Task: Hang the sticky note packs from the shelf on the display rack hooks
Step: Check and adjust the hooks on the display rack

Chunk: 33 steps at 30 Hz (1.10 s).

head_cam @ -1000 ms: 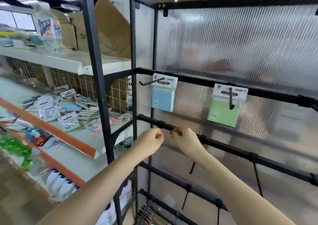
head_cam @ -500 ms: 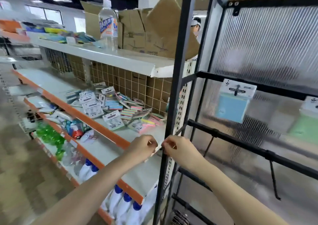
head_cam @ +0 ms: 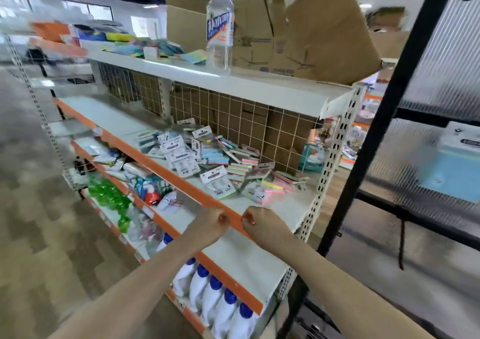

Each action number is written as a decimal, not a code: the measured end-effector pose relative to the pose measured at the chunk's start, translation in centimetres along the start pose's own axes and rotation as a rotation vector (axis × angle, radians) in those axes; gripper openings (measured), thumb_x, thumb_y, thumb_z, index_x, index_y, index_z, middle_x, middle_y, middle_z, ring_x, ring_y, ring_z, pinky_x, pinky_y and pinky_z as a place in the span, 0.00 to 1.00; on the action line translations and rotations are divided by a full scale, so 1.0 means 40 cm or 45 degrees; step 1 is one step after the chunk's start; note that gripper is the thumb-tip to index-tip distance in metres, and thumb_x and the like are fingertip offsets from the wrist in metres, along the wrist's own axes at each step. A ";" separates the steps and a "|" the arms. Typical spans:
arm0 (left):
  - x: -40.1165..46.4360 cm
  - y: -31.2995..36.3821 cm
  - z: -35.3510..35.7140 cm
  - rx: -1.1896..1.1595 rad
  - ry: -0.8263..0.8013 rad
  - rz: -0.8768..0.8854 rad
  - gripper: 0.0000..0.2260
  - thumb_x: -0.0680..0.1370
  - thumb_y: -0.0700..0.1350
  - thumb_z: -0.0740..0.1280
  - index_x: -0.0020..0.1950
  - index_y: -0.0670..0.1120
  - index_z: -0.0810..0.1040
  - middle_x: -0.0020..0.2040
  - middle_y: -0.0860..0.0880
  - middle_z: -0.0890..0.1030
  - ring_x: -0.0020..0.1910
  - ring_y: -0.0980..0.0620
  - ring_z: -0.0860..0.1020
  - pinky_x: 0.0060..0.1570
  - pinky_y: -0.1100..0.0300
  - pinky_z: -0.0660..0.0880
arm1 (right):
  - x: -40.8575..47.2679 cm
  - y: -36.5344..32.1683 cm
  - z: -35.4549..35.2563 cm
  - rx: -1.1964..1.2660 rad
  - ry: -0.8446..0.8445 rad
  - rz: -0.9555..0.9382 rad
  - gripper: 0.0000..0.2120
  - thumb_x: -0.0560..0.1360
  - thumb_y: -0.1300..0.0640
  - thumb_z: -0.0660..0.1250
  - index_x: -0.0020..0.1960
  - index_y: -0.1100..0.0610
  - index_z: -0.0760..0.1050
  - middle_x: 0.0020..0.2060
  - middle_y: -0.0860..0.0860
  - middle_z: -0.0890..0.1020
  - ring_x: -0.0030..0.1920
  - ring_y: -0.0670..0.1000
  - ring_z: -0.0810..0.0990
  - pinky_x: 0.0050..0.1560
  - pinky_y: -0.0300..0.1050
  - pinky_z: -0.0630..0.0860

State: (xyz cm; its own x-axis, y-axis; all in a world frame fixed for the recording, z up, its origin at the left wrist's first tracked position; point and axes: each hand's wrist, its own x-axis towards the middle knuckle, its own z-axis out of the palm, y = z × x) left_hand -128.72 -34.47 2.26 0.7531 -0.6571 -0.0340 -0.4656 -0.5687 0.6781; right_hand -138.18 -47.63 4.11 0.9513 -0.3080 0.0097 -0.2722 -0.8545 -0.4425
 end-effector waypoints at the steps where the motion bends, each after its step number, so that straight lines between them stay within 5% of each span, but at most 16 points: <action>1: 0.013 -0.013 -0.001 -0.002 0.025 0.016 0.09 0.79 0.38 0.60 0.50 0.39 0.80 0.48 0.41 0.82 0.48 0.43 0.80 0.44 0.58 0.74 | 0.023 -0.003 0.014 -0.002 -0.006 0.016 0.13 0.78 0.55 0.57 0.53 0.60 0.76 0.52 0.58 0.80 0.52 0.58 0.78 0.52 0.52 0.76; 10: 0.193 -0.109 0.001 0.068 0.084 -0.075 0.09 0.79 0.41 0.57 0.53 0.43 0.77 0.49 0.45 0.80 0.45 0.47 0.78 0.49 0.53 0.75 | 0.262 0.052 0.106 -0.067 0.036 0.232 0.16 0.78 0.56 0.58 0.64 0.58 0.70 0.62 0.58 0.74 0.63 0.59 0.72 0.62 0.50 0.72; 18: 0.393 -0.145 -0.009 0.216 -0.021 -0.051 0.14 0.79 0.43 0.61 0.65 0.43 0.71 0.62 0.43 0.76 0.61 0.45 0.74 0.58 0.58 0.70 | 0.405 0.121 0.169 -0.282 0.190 0.476 0.24 0.77 0.46 0.60 0.69 0.56 0.62 0.65 0.55 0.67 0.67 0.57 0.65 0.63 0.51 0.67; 23: 0.468 -0.162 0.031 0.494 -0.083 0.044 0.24 0.79 0.54 0.61 0.70 0.43 0.64 0.64 0.43 0.71 0.65 0.43 0.68 0.63 0.54 0.65 | 0.429 0.123 0.222 -0.489 0.205 0.522 0.21 0.78 0.57 0.56 0.70 0.54 0.61 0.70 0.55 0.64 0.69 0.57 0.63 0.64 0.52 0.64; 27: 0.500 -0.174 0.079 0.689 -0.015 0.086 0.33 0.75 0.63 0.63 0.73 0.47 0.59 0.69 0.43 0.64 0.69 0.42 0.63 0.66 0.50 0.65 | 0.425 0.124 0.223 -0.542 0.309 0.523 0.24 0.65 0.55 0.72 0.60 0.55 0.76 0.59 0.55 0.77 0.58 0.57 0.76 0.52 0.52 0.74; 30: 0.525 -0.193 0.092 0.800 0.037 0.133 0.34 0.76 0.58 0.64 0.75 0.47 0.54 0.70 0.42 0.60 0.69 0.40 0.61 0.66 0.49 0.63 | 0.436 0.121 0.222 -0.570 0.275 0.559 0.26 0.65 0.46 0.73 0.60 0.55 0.75 0.55 0.53 0.78 0.56 0.56 0.76 0.51 0.52 0.73; 33: 0.552 -0.211 0.084 0.861 0.113 0.218 0.29 0.76 0.55 0.64 0.73 0.49 0.56 0.67 0.44 0.61 0.67 0.41 0.63 0.63 0.49 0.65 | 0.448 0.112 0.213 -0.599 0.299 0.620 0.25 0.53 0.48 0.80 0.46 0.56 0.81 0.41 0.53 0.81 0.43 0.56 0.80 0.38 0.50 0.76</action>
State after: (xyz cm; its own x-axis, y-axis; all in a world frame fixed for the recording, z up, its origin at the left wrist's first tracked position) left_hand -109.74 -45.83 -6.66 0.6652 -0.7382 0.1119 -0.7461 -0.6629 0.0620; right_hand -121.12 -53.40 -5.35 0.6642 -0.7368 0.1261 -0.7416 -0.6707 -0.0125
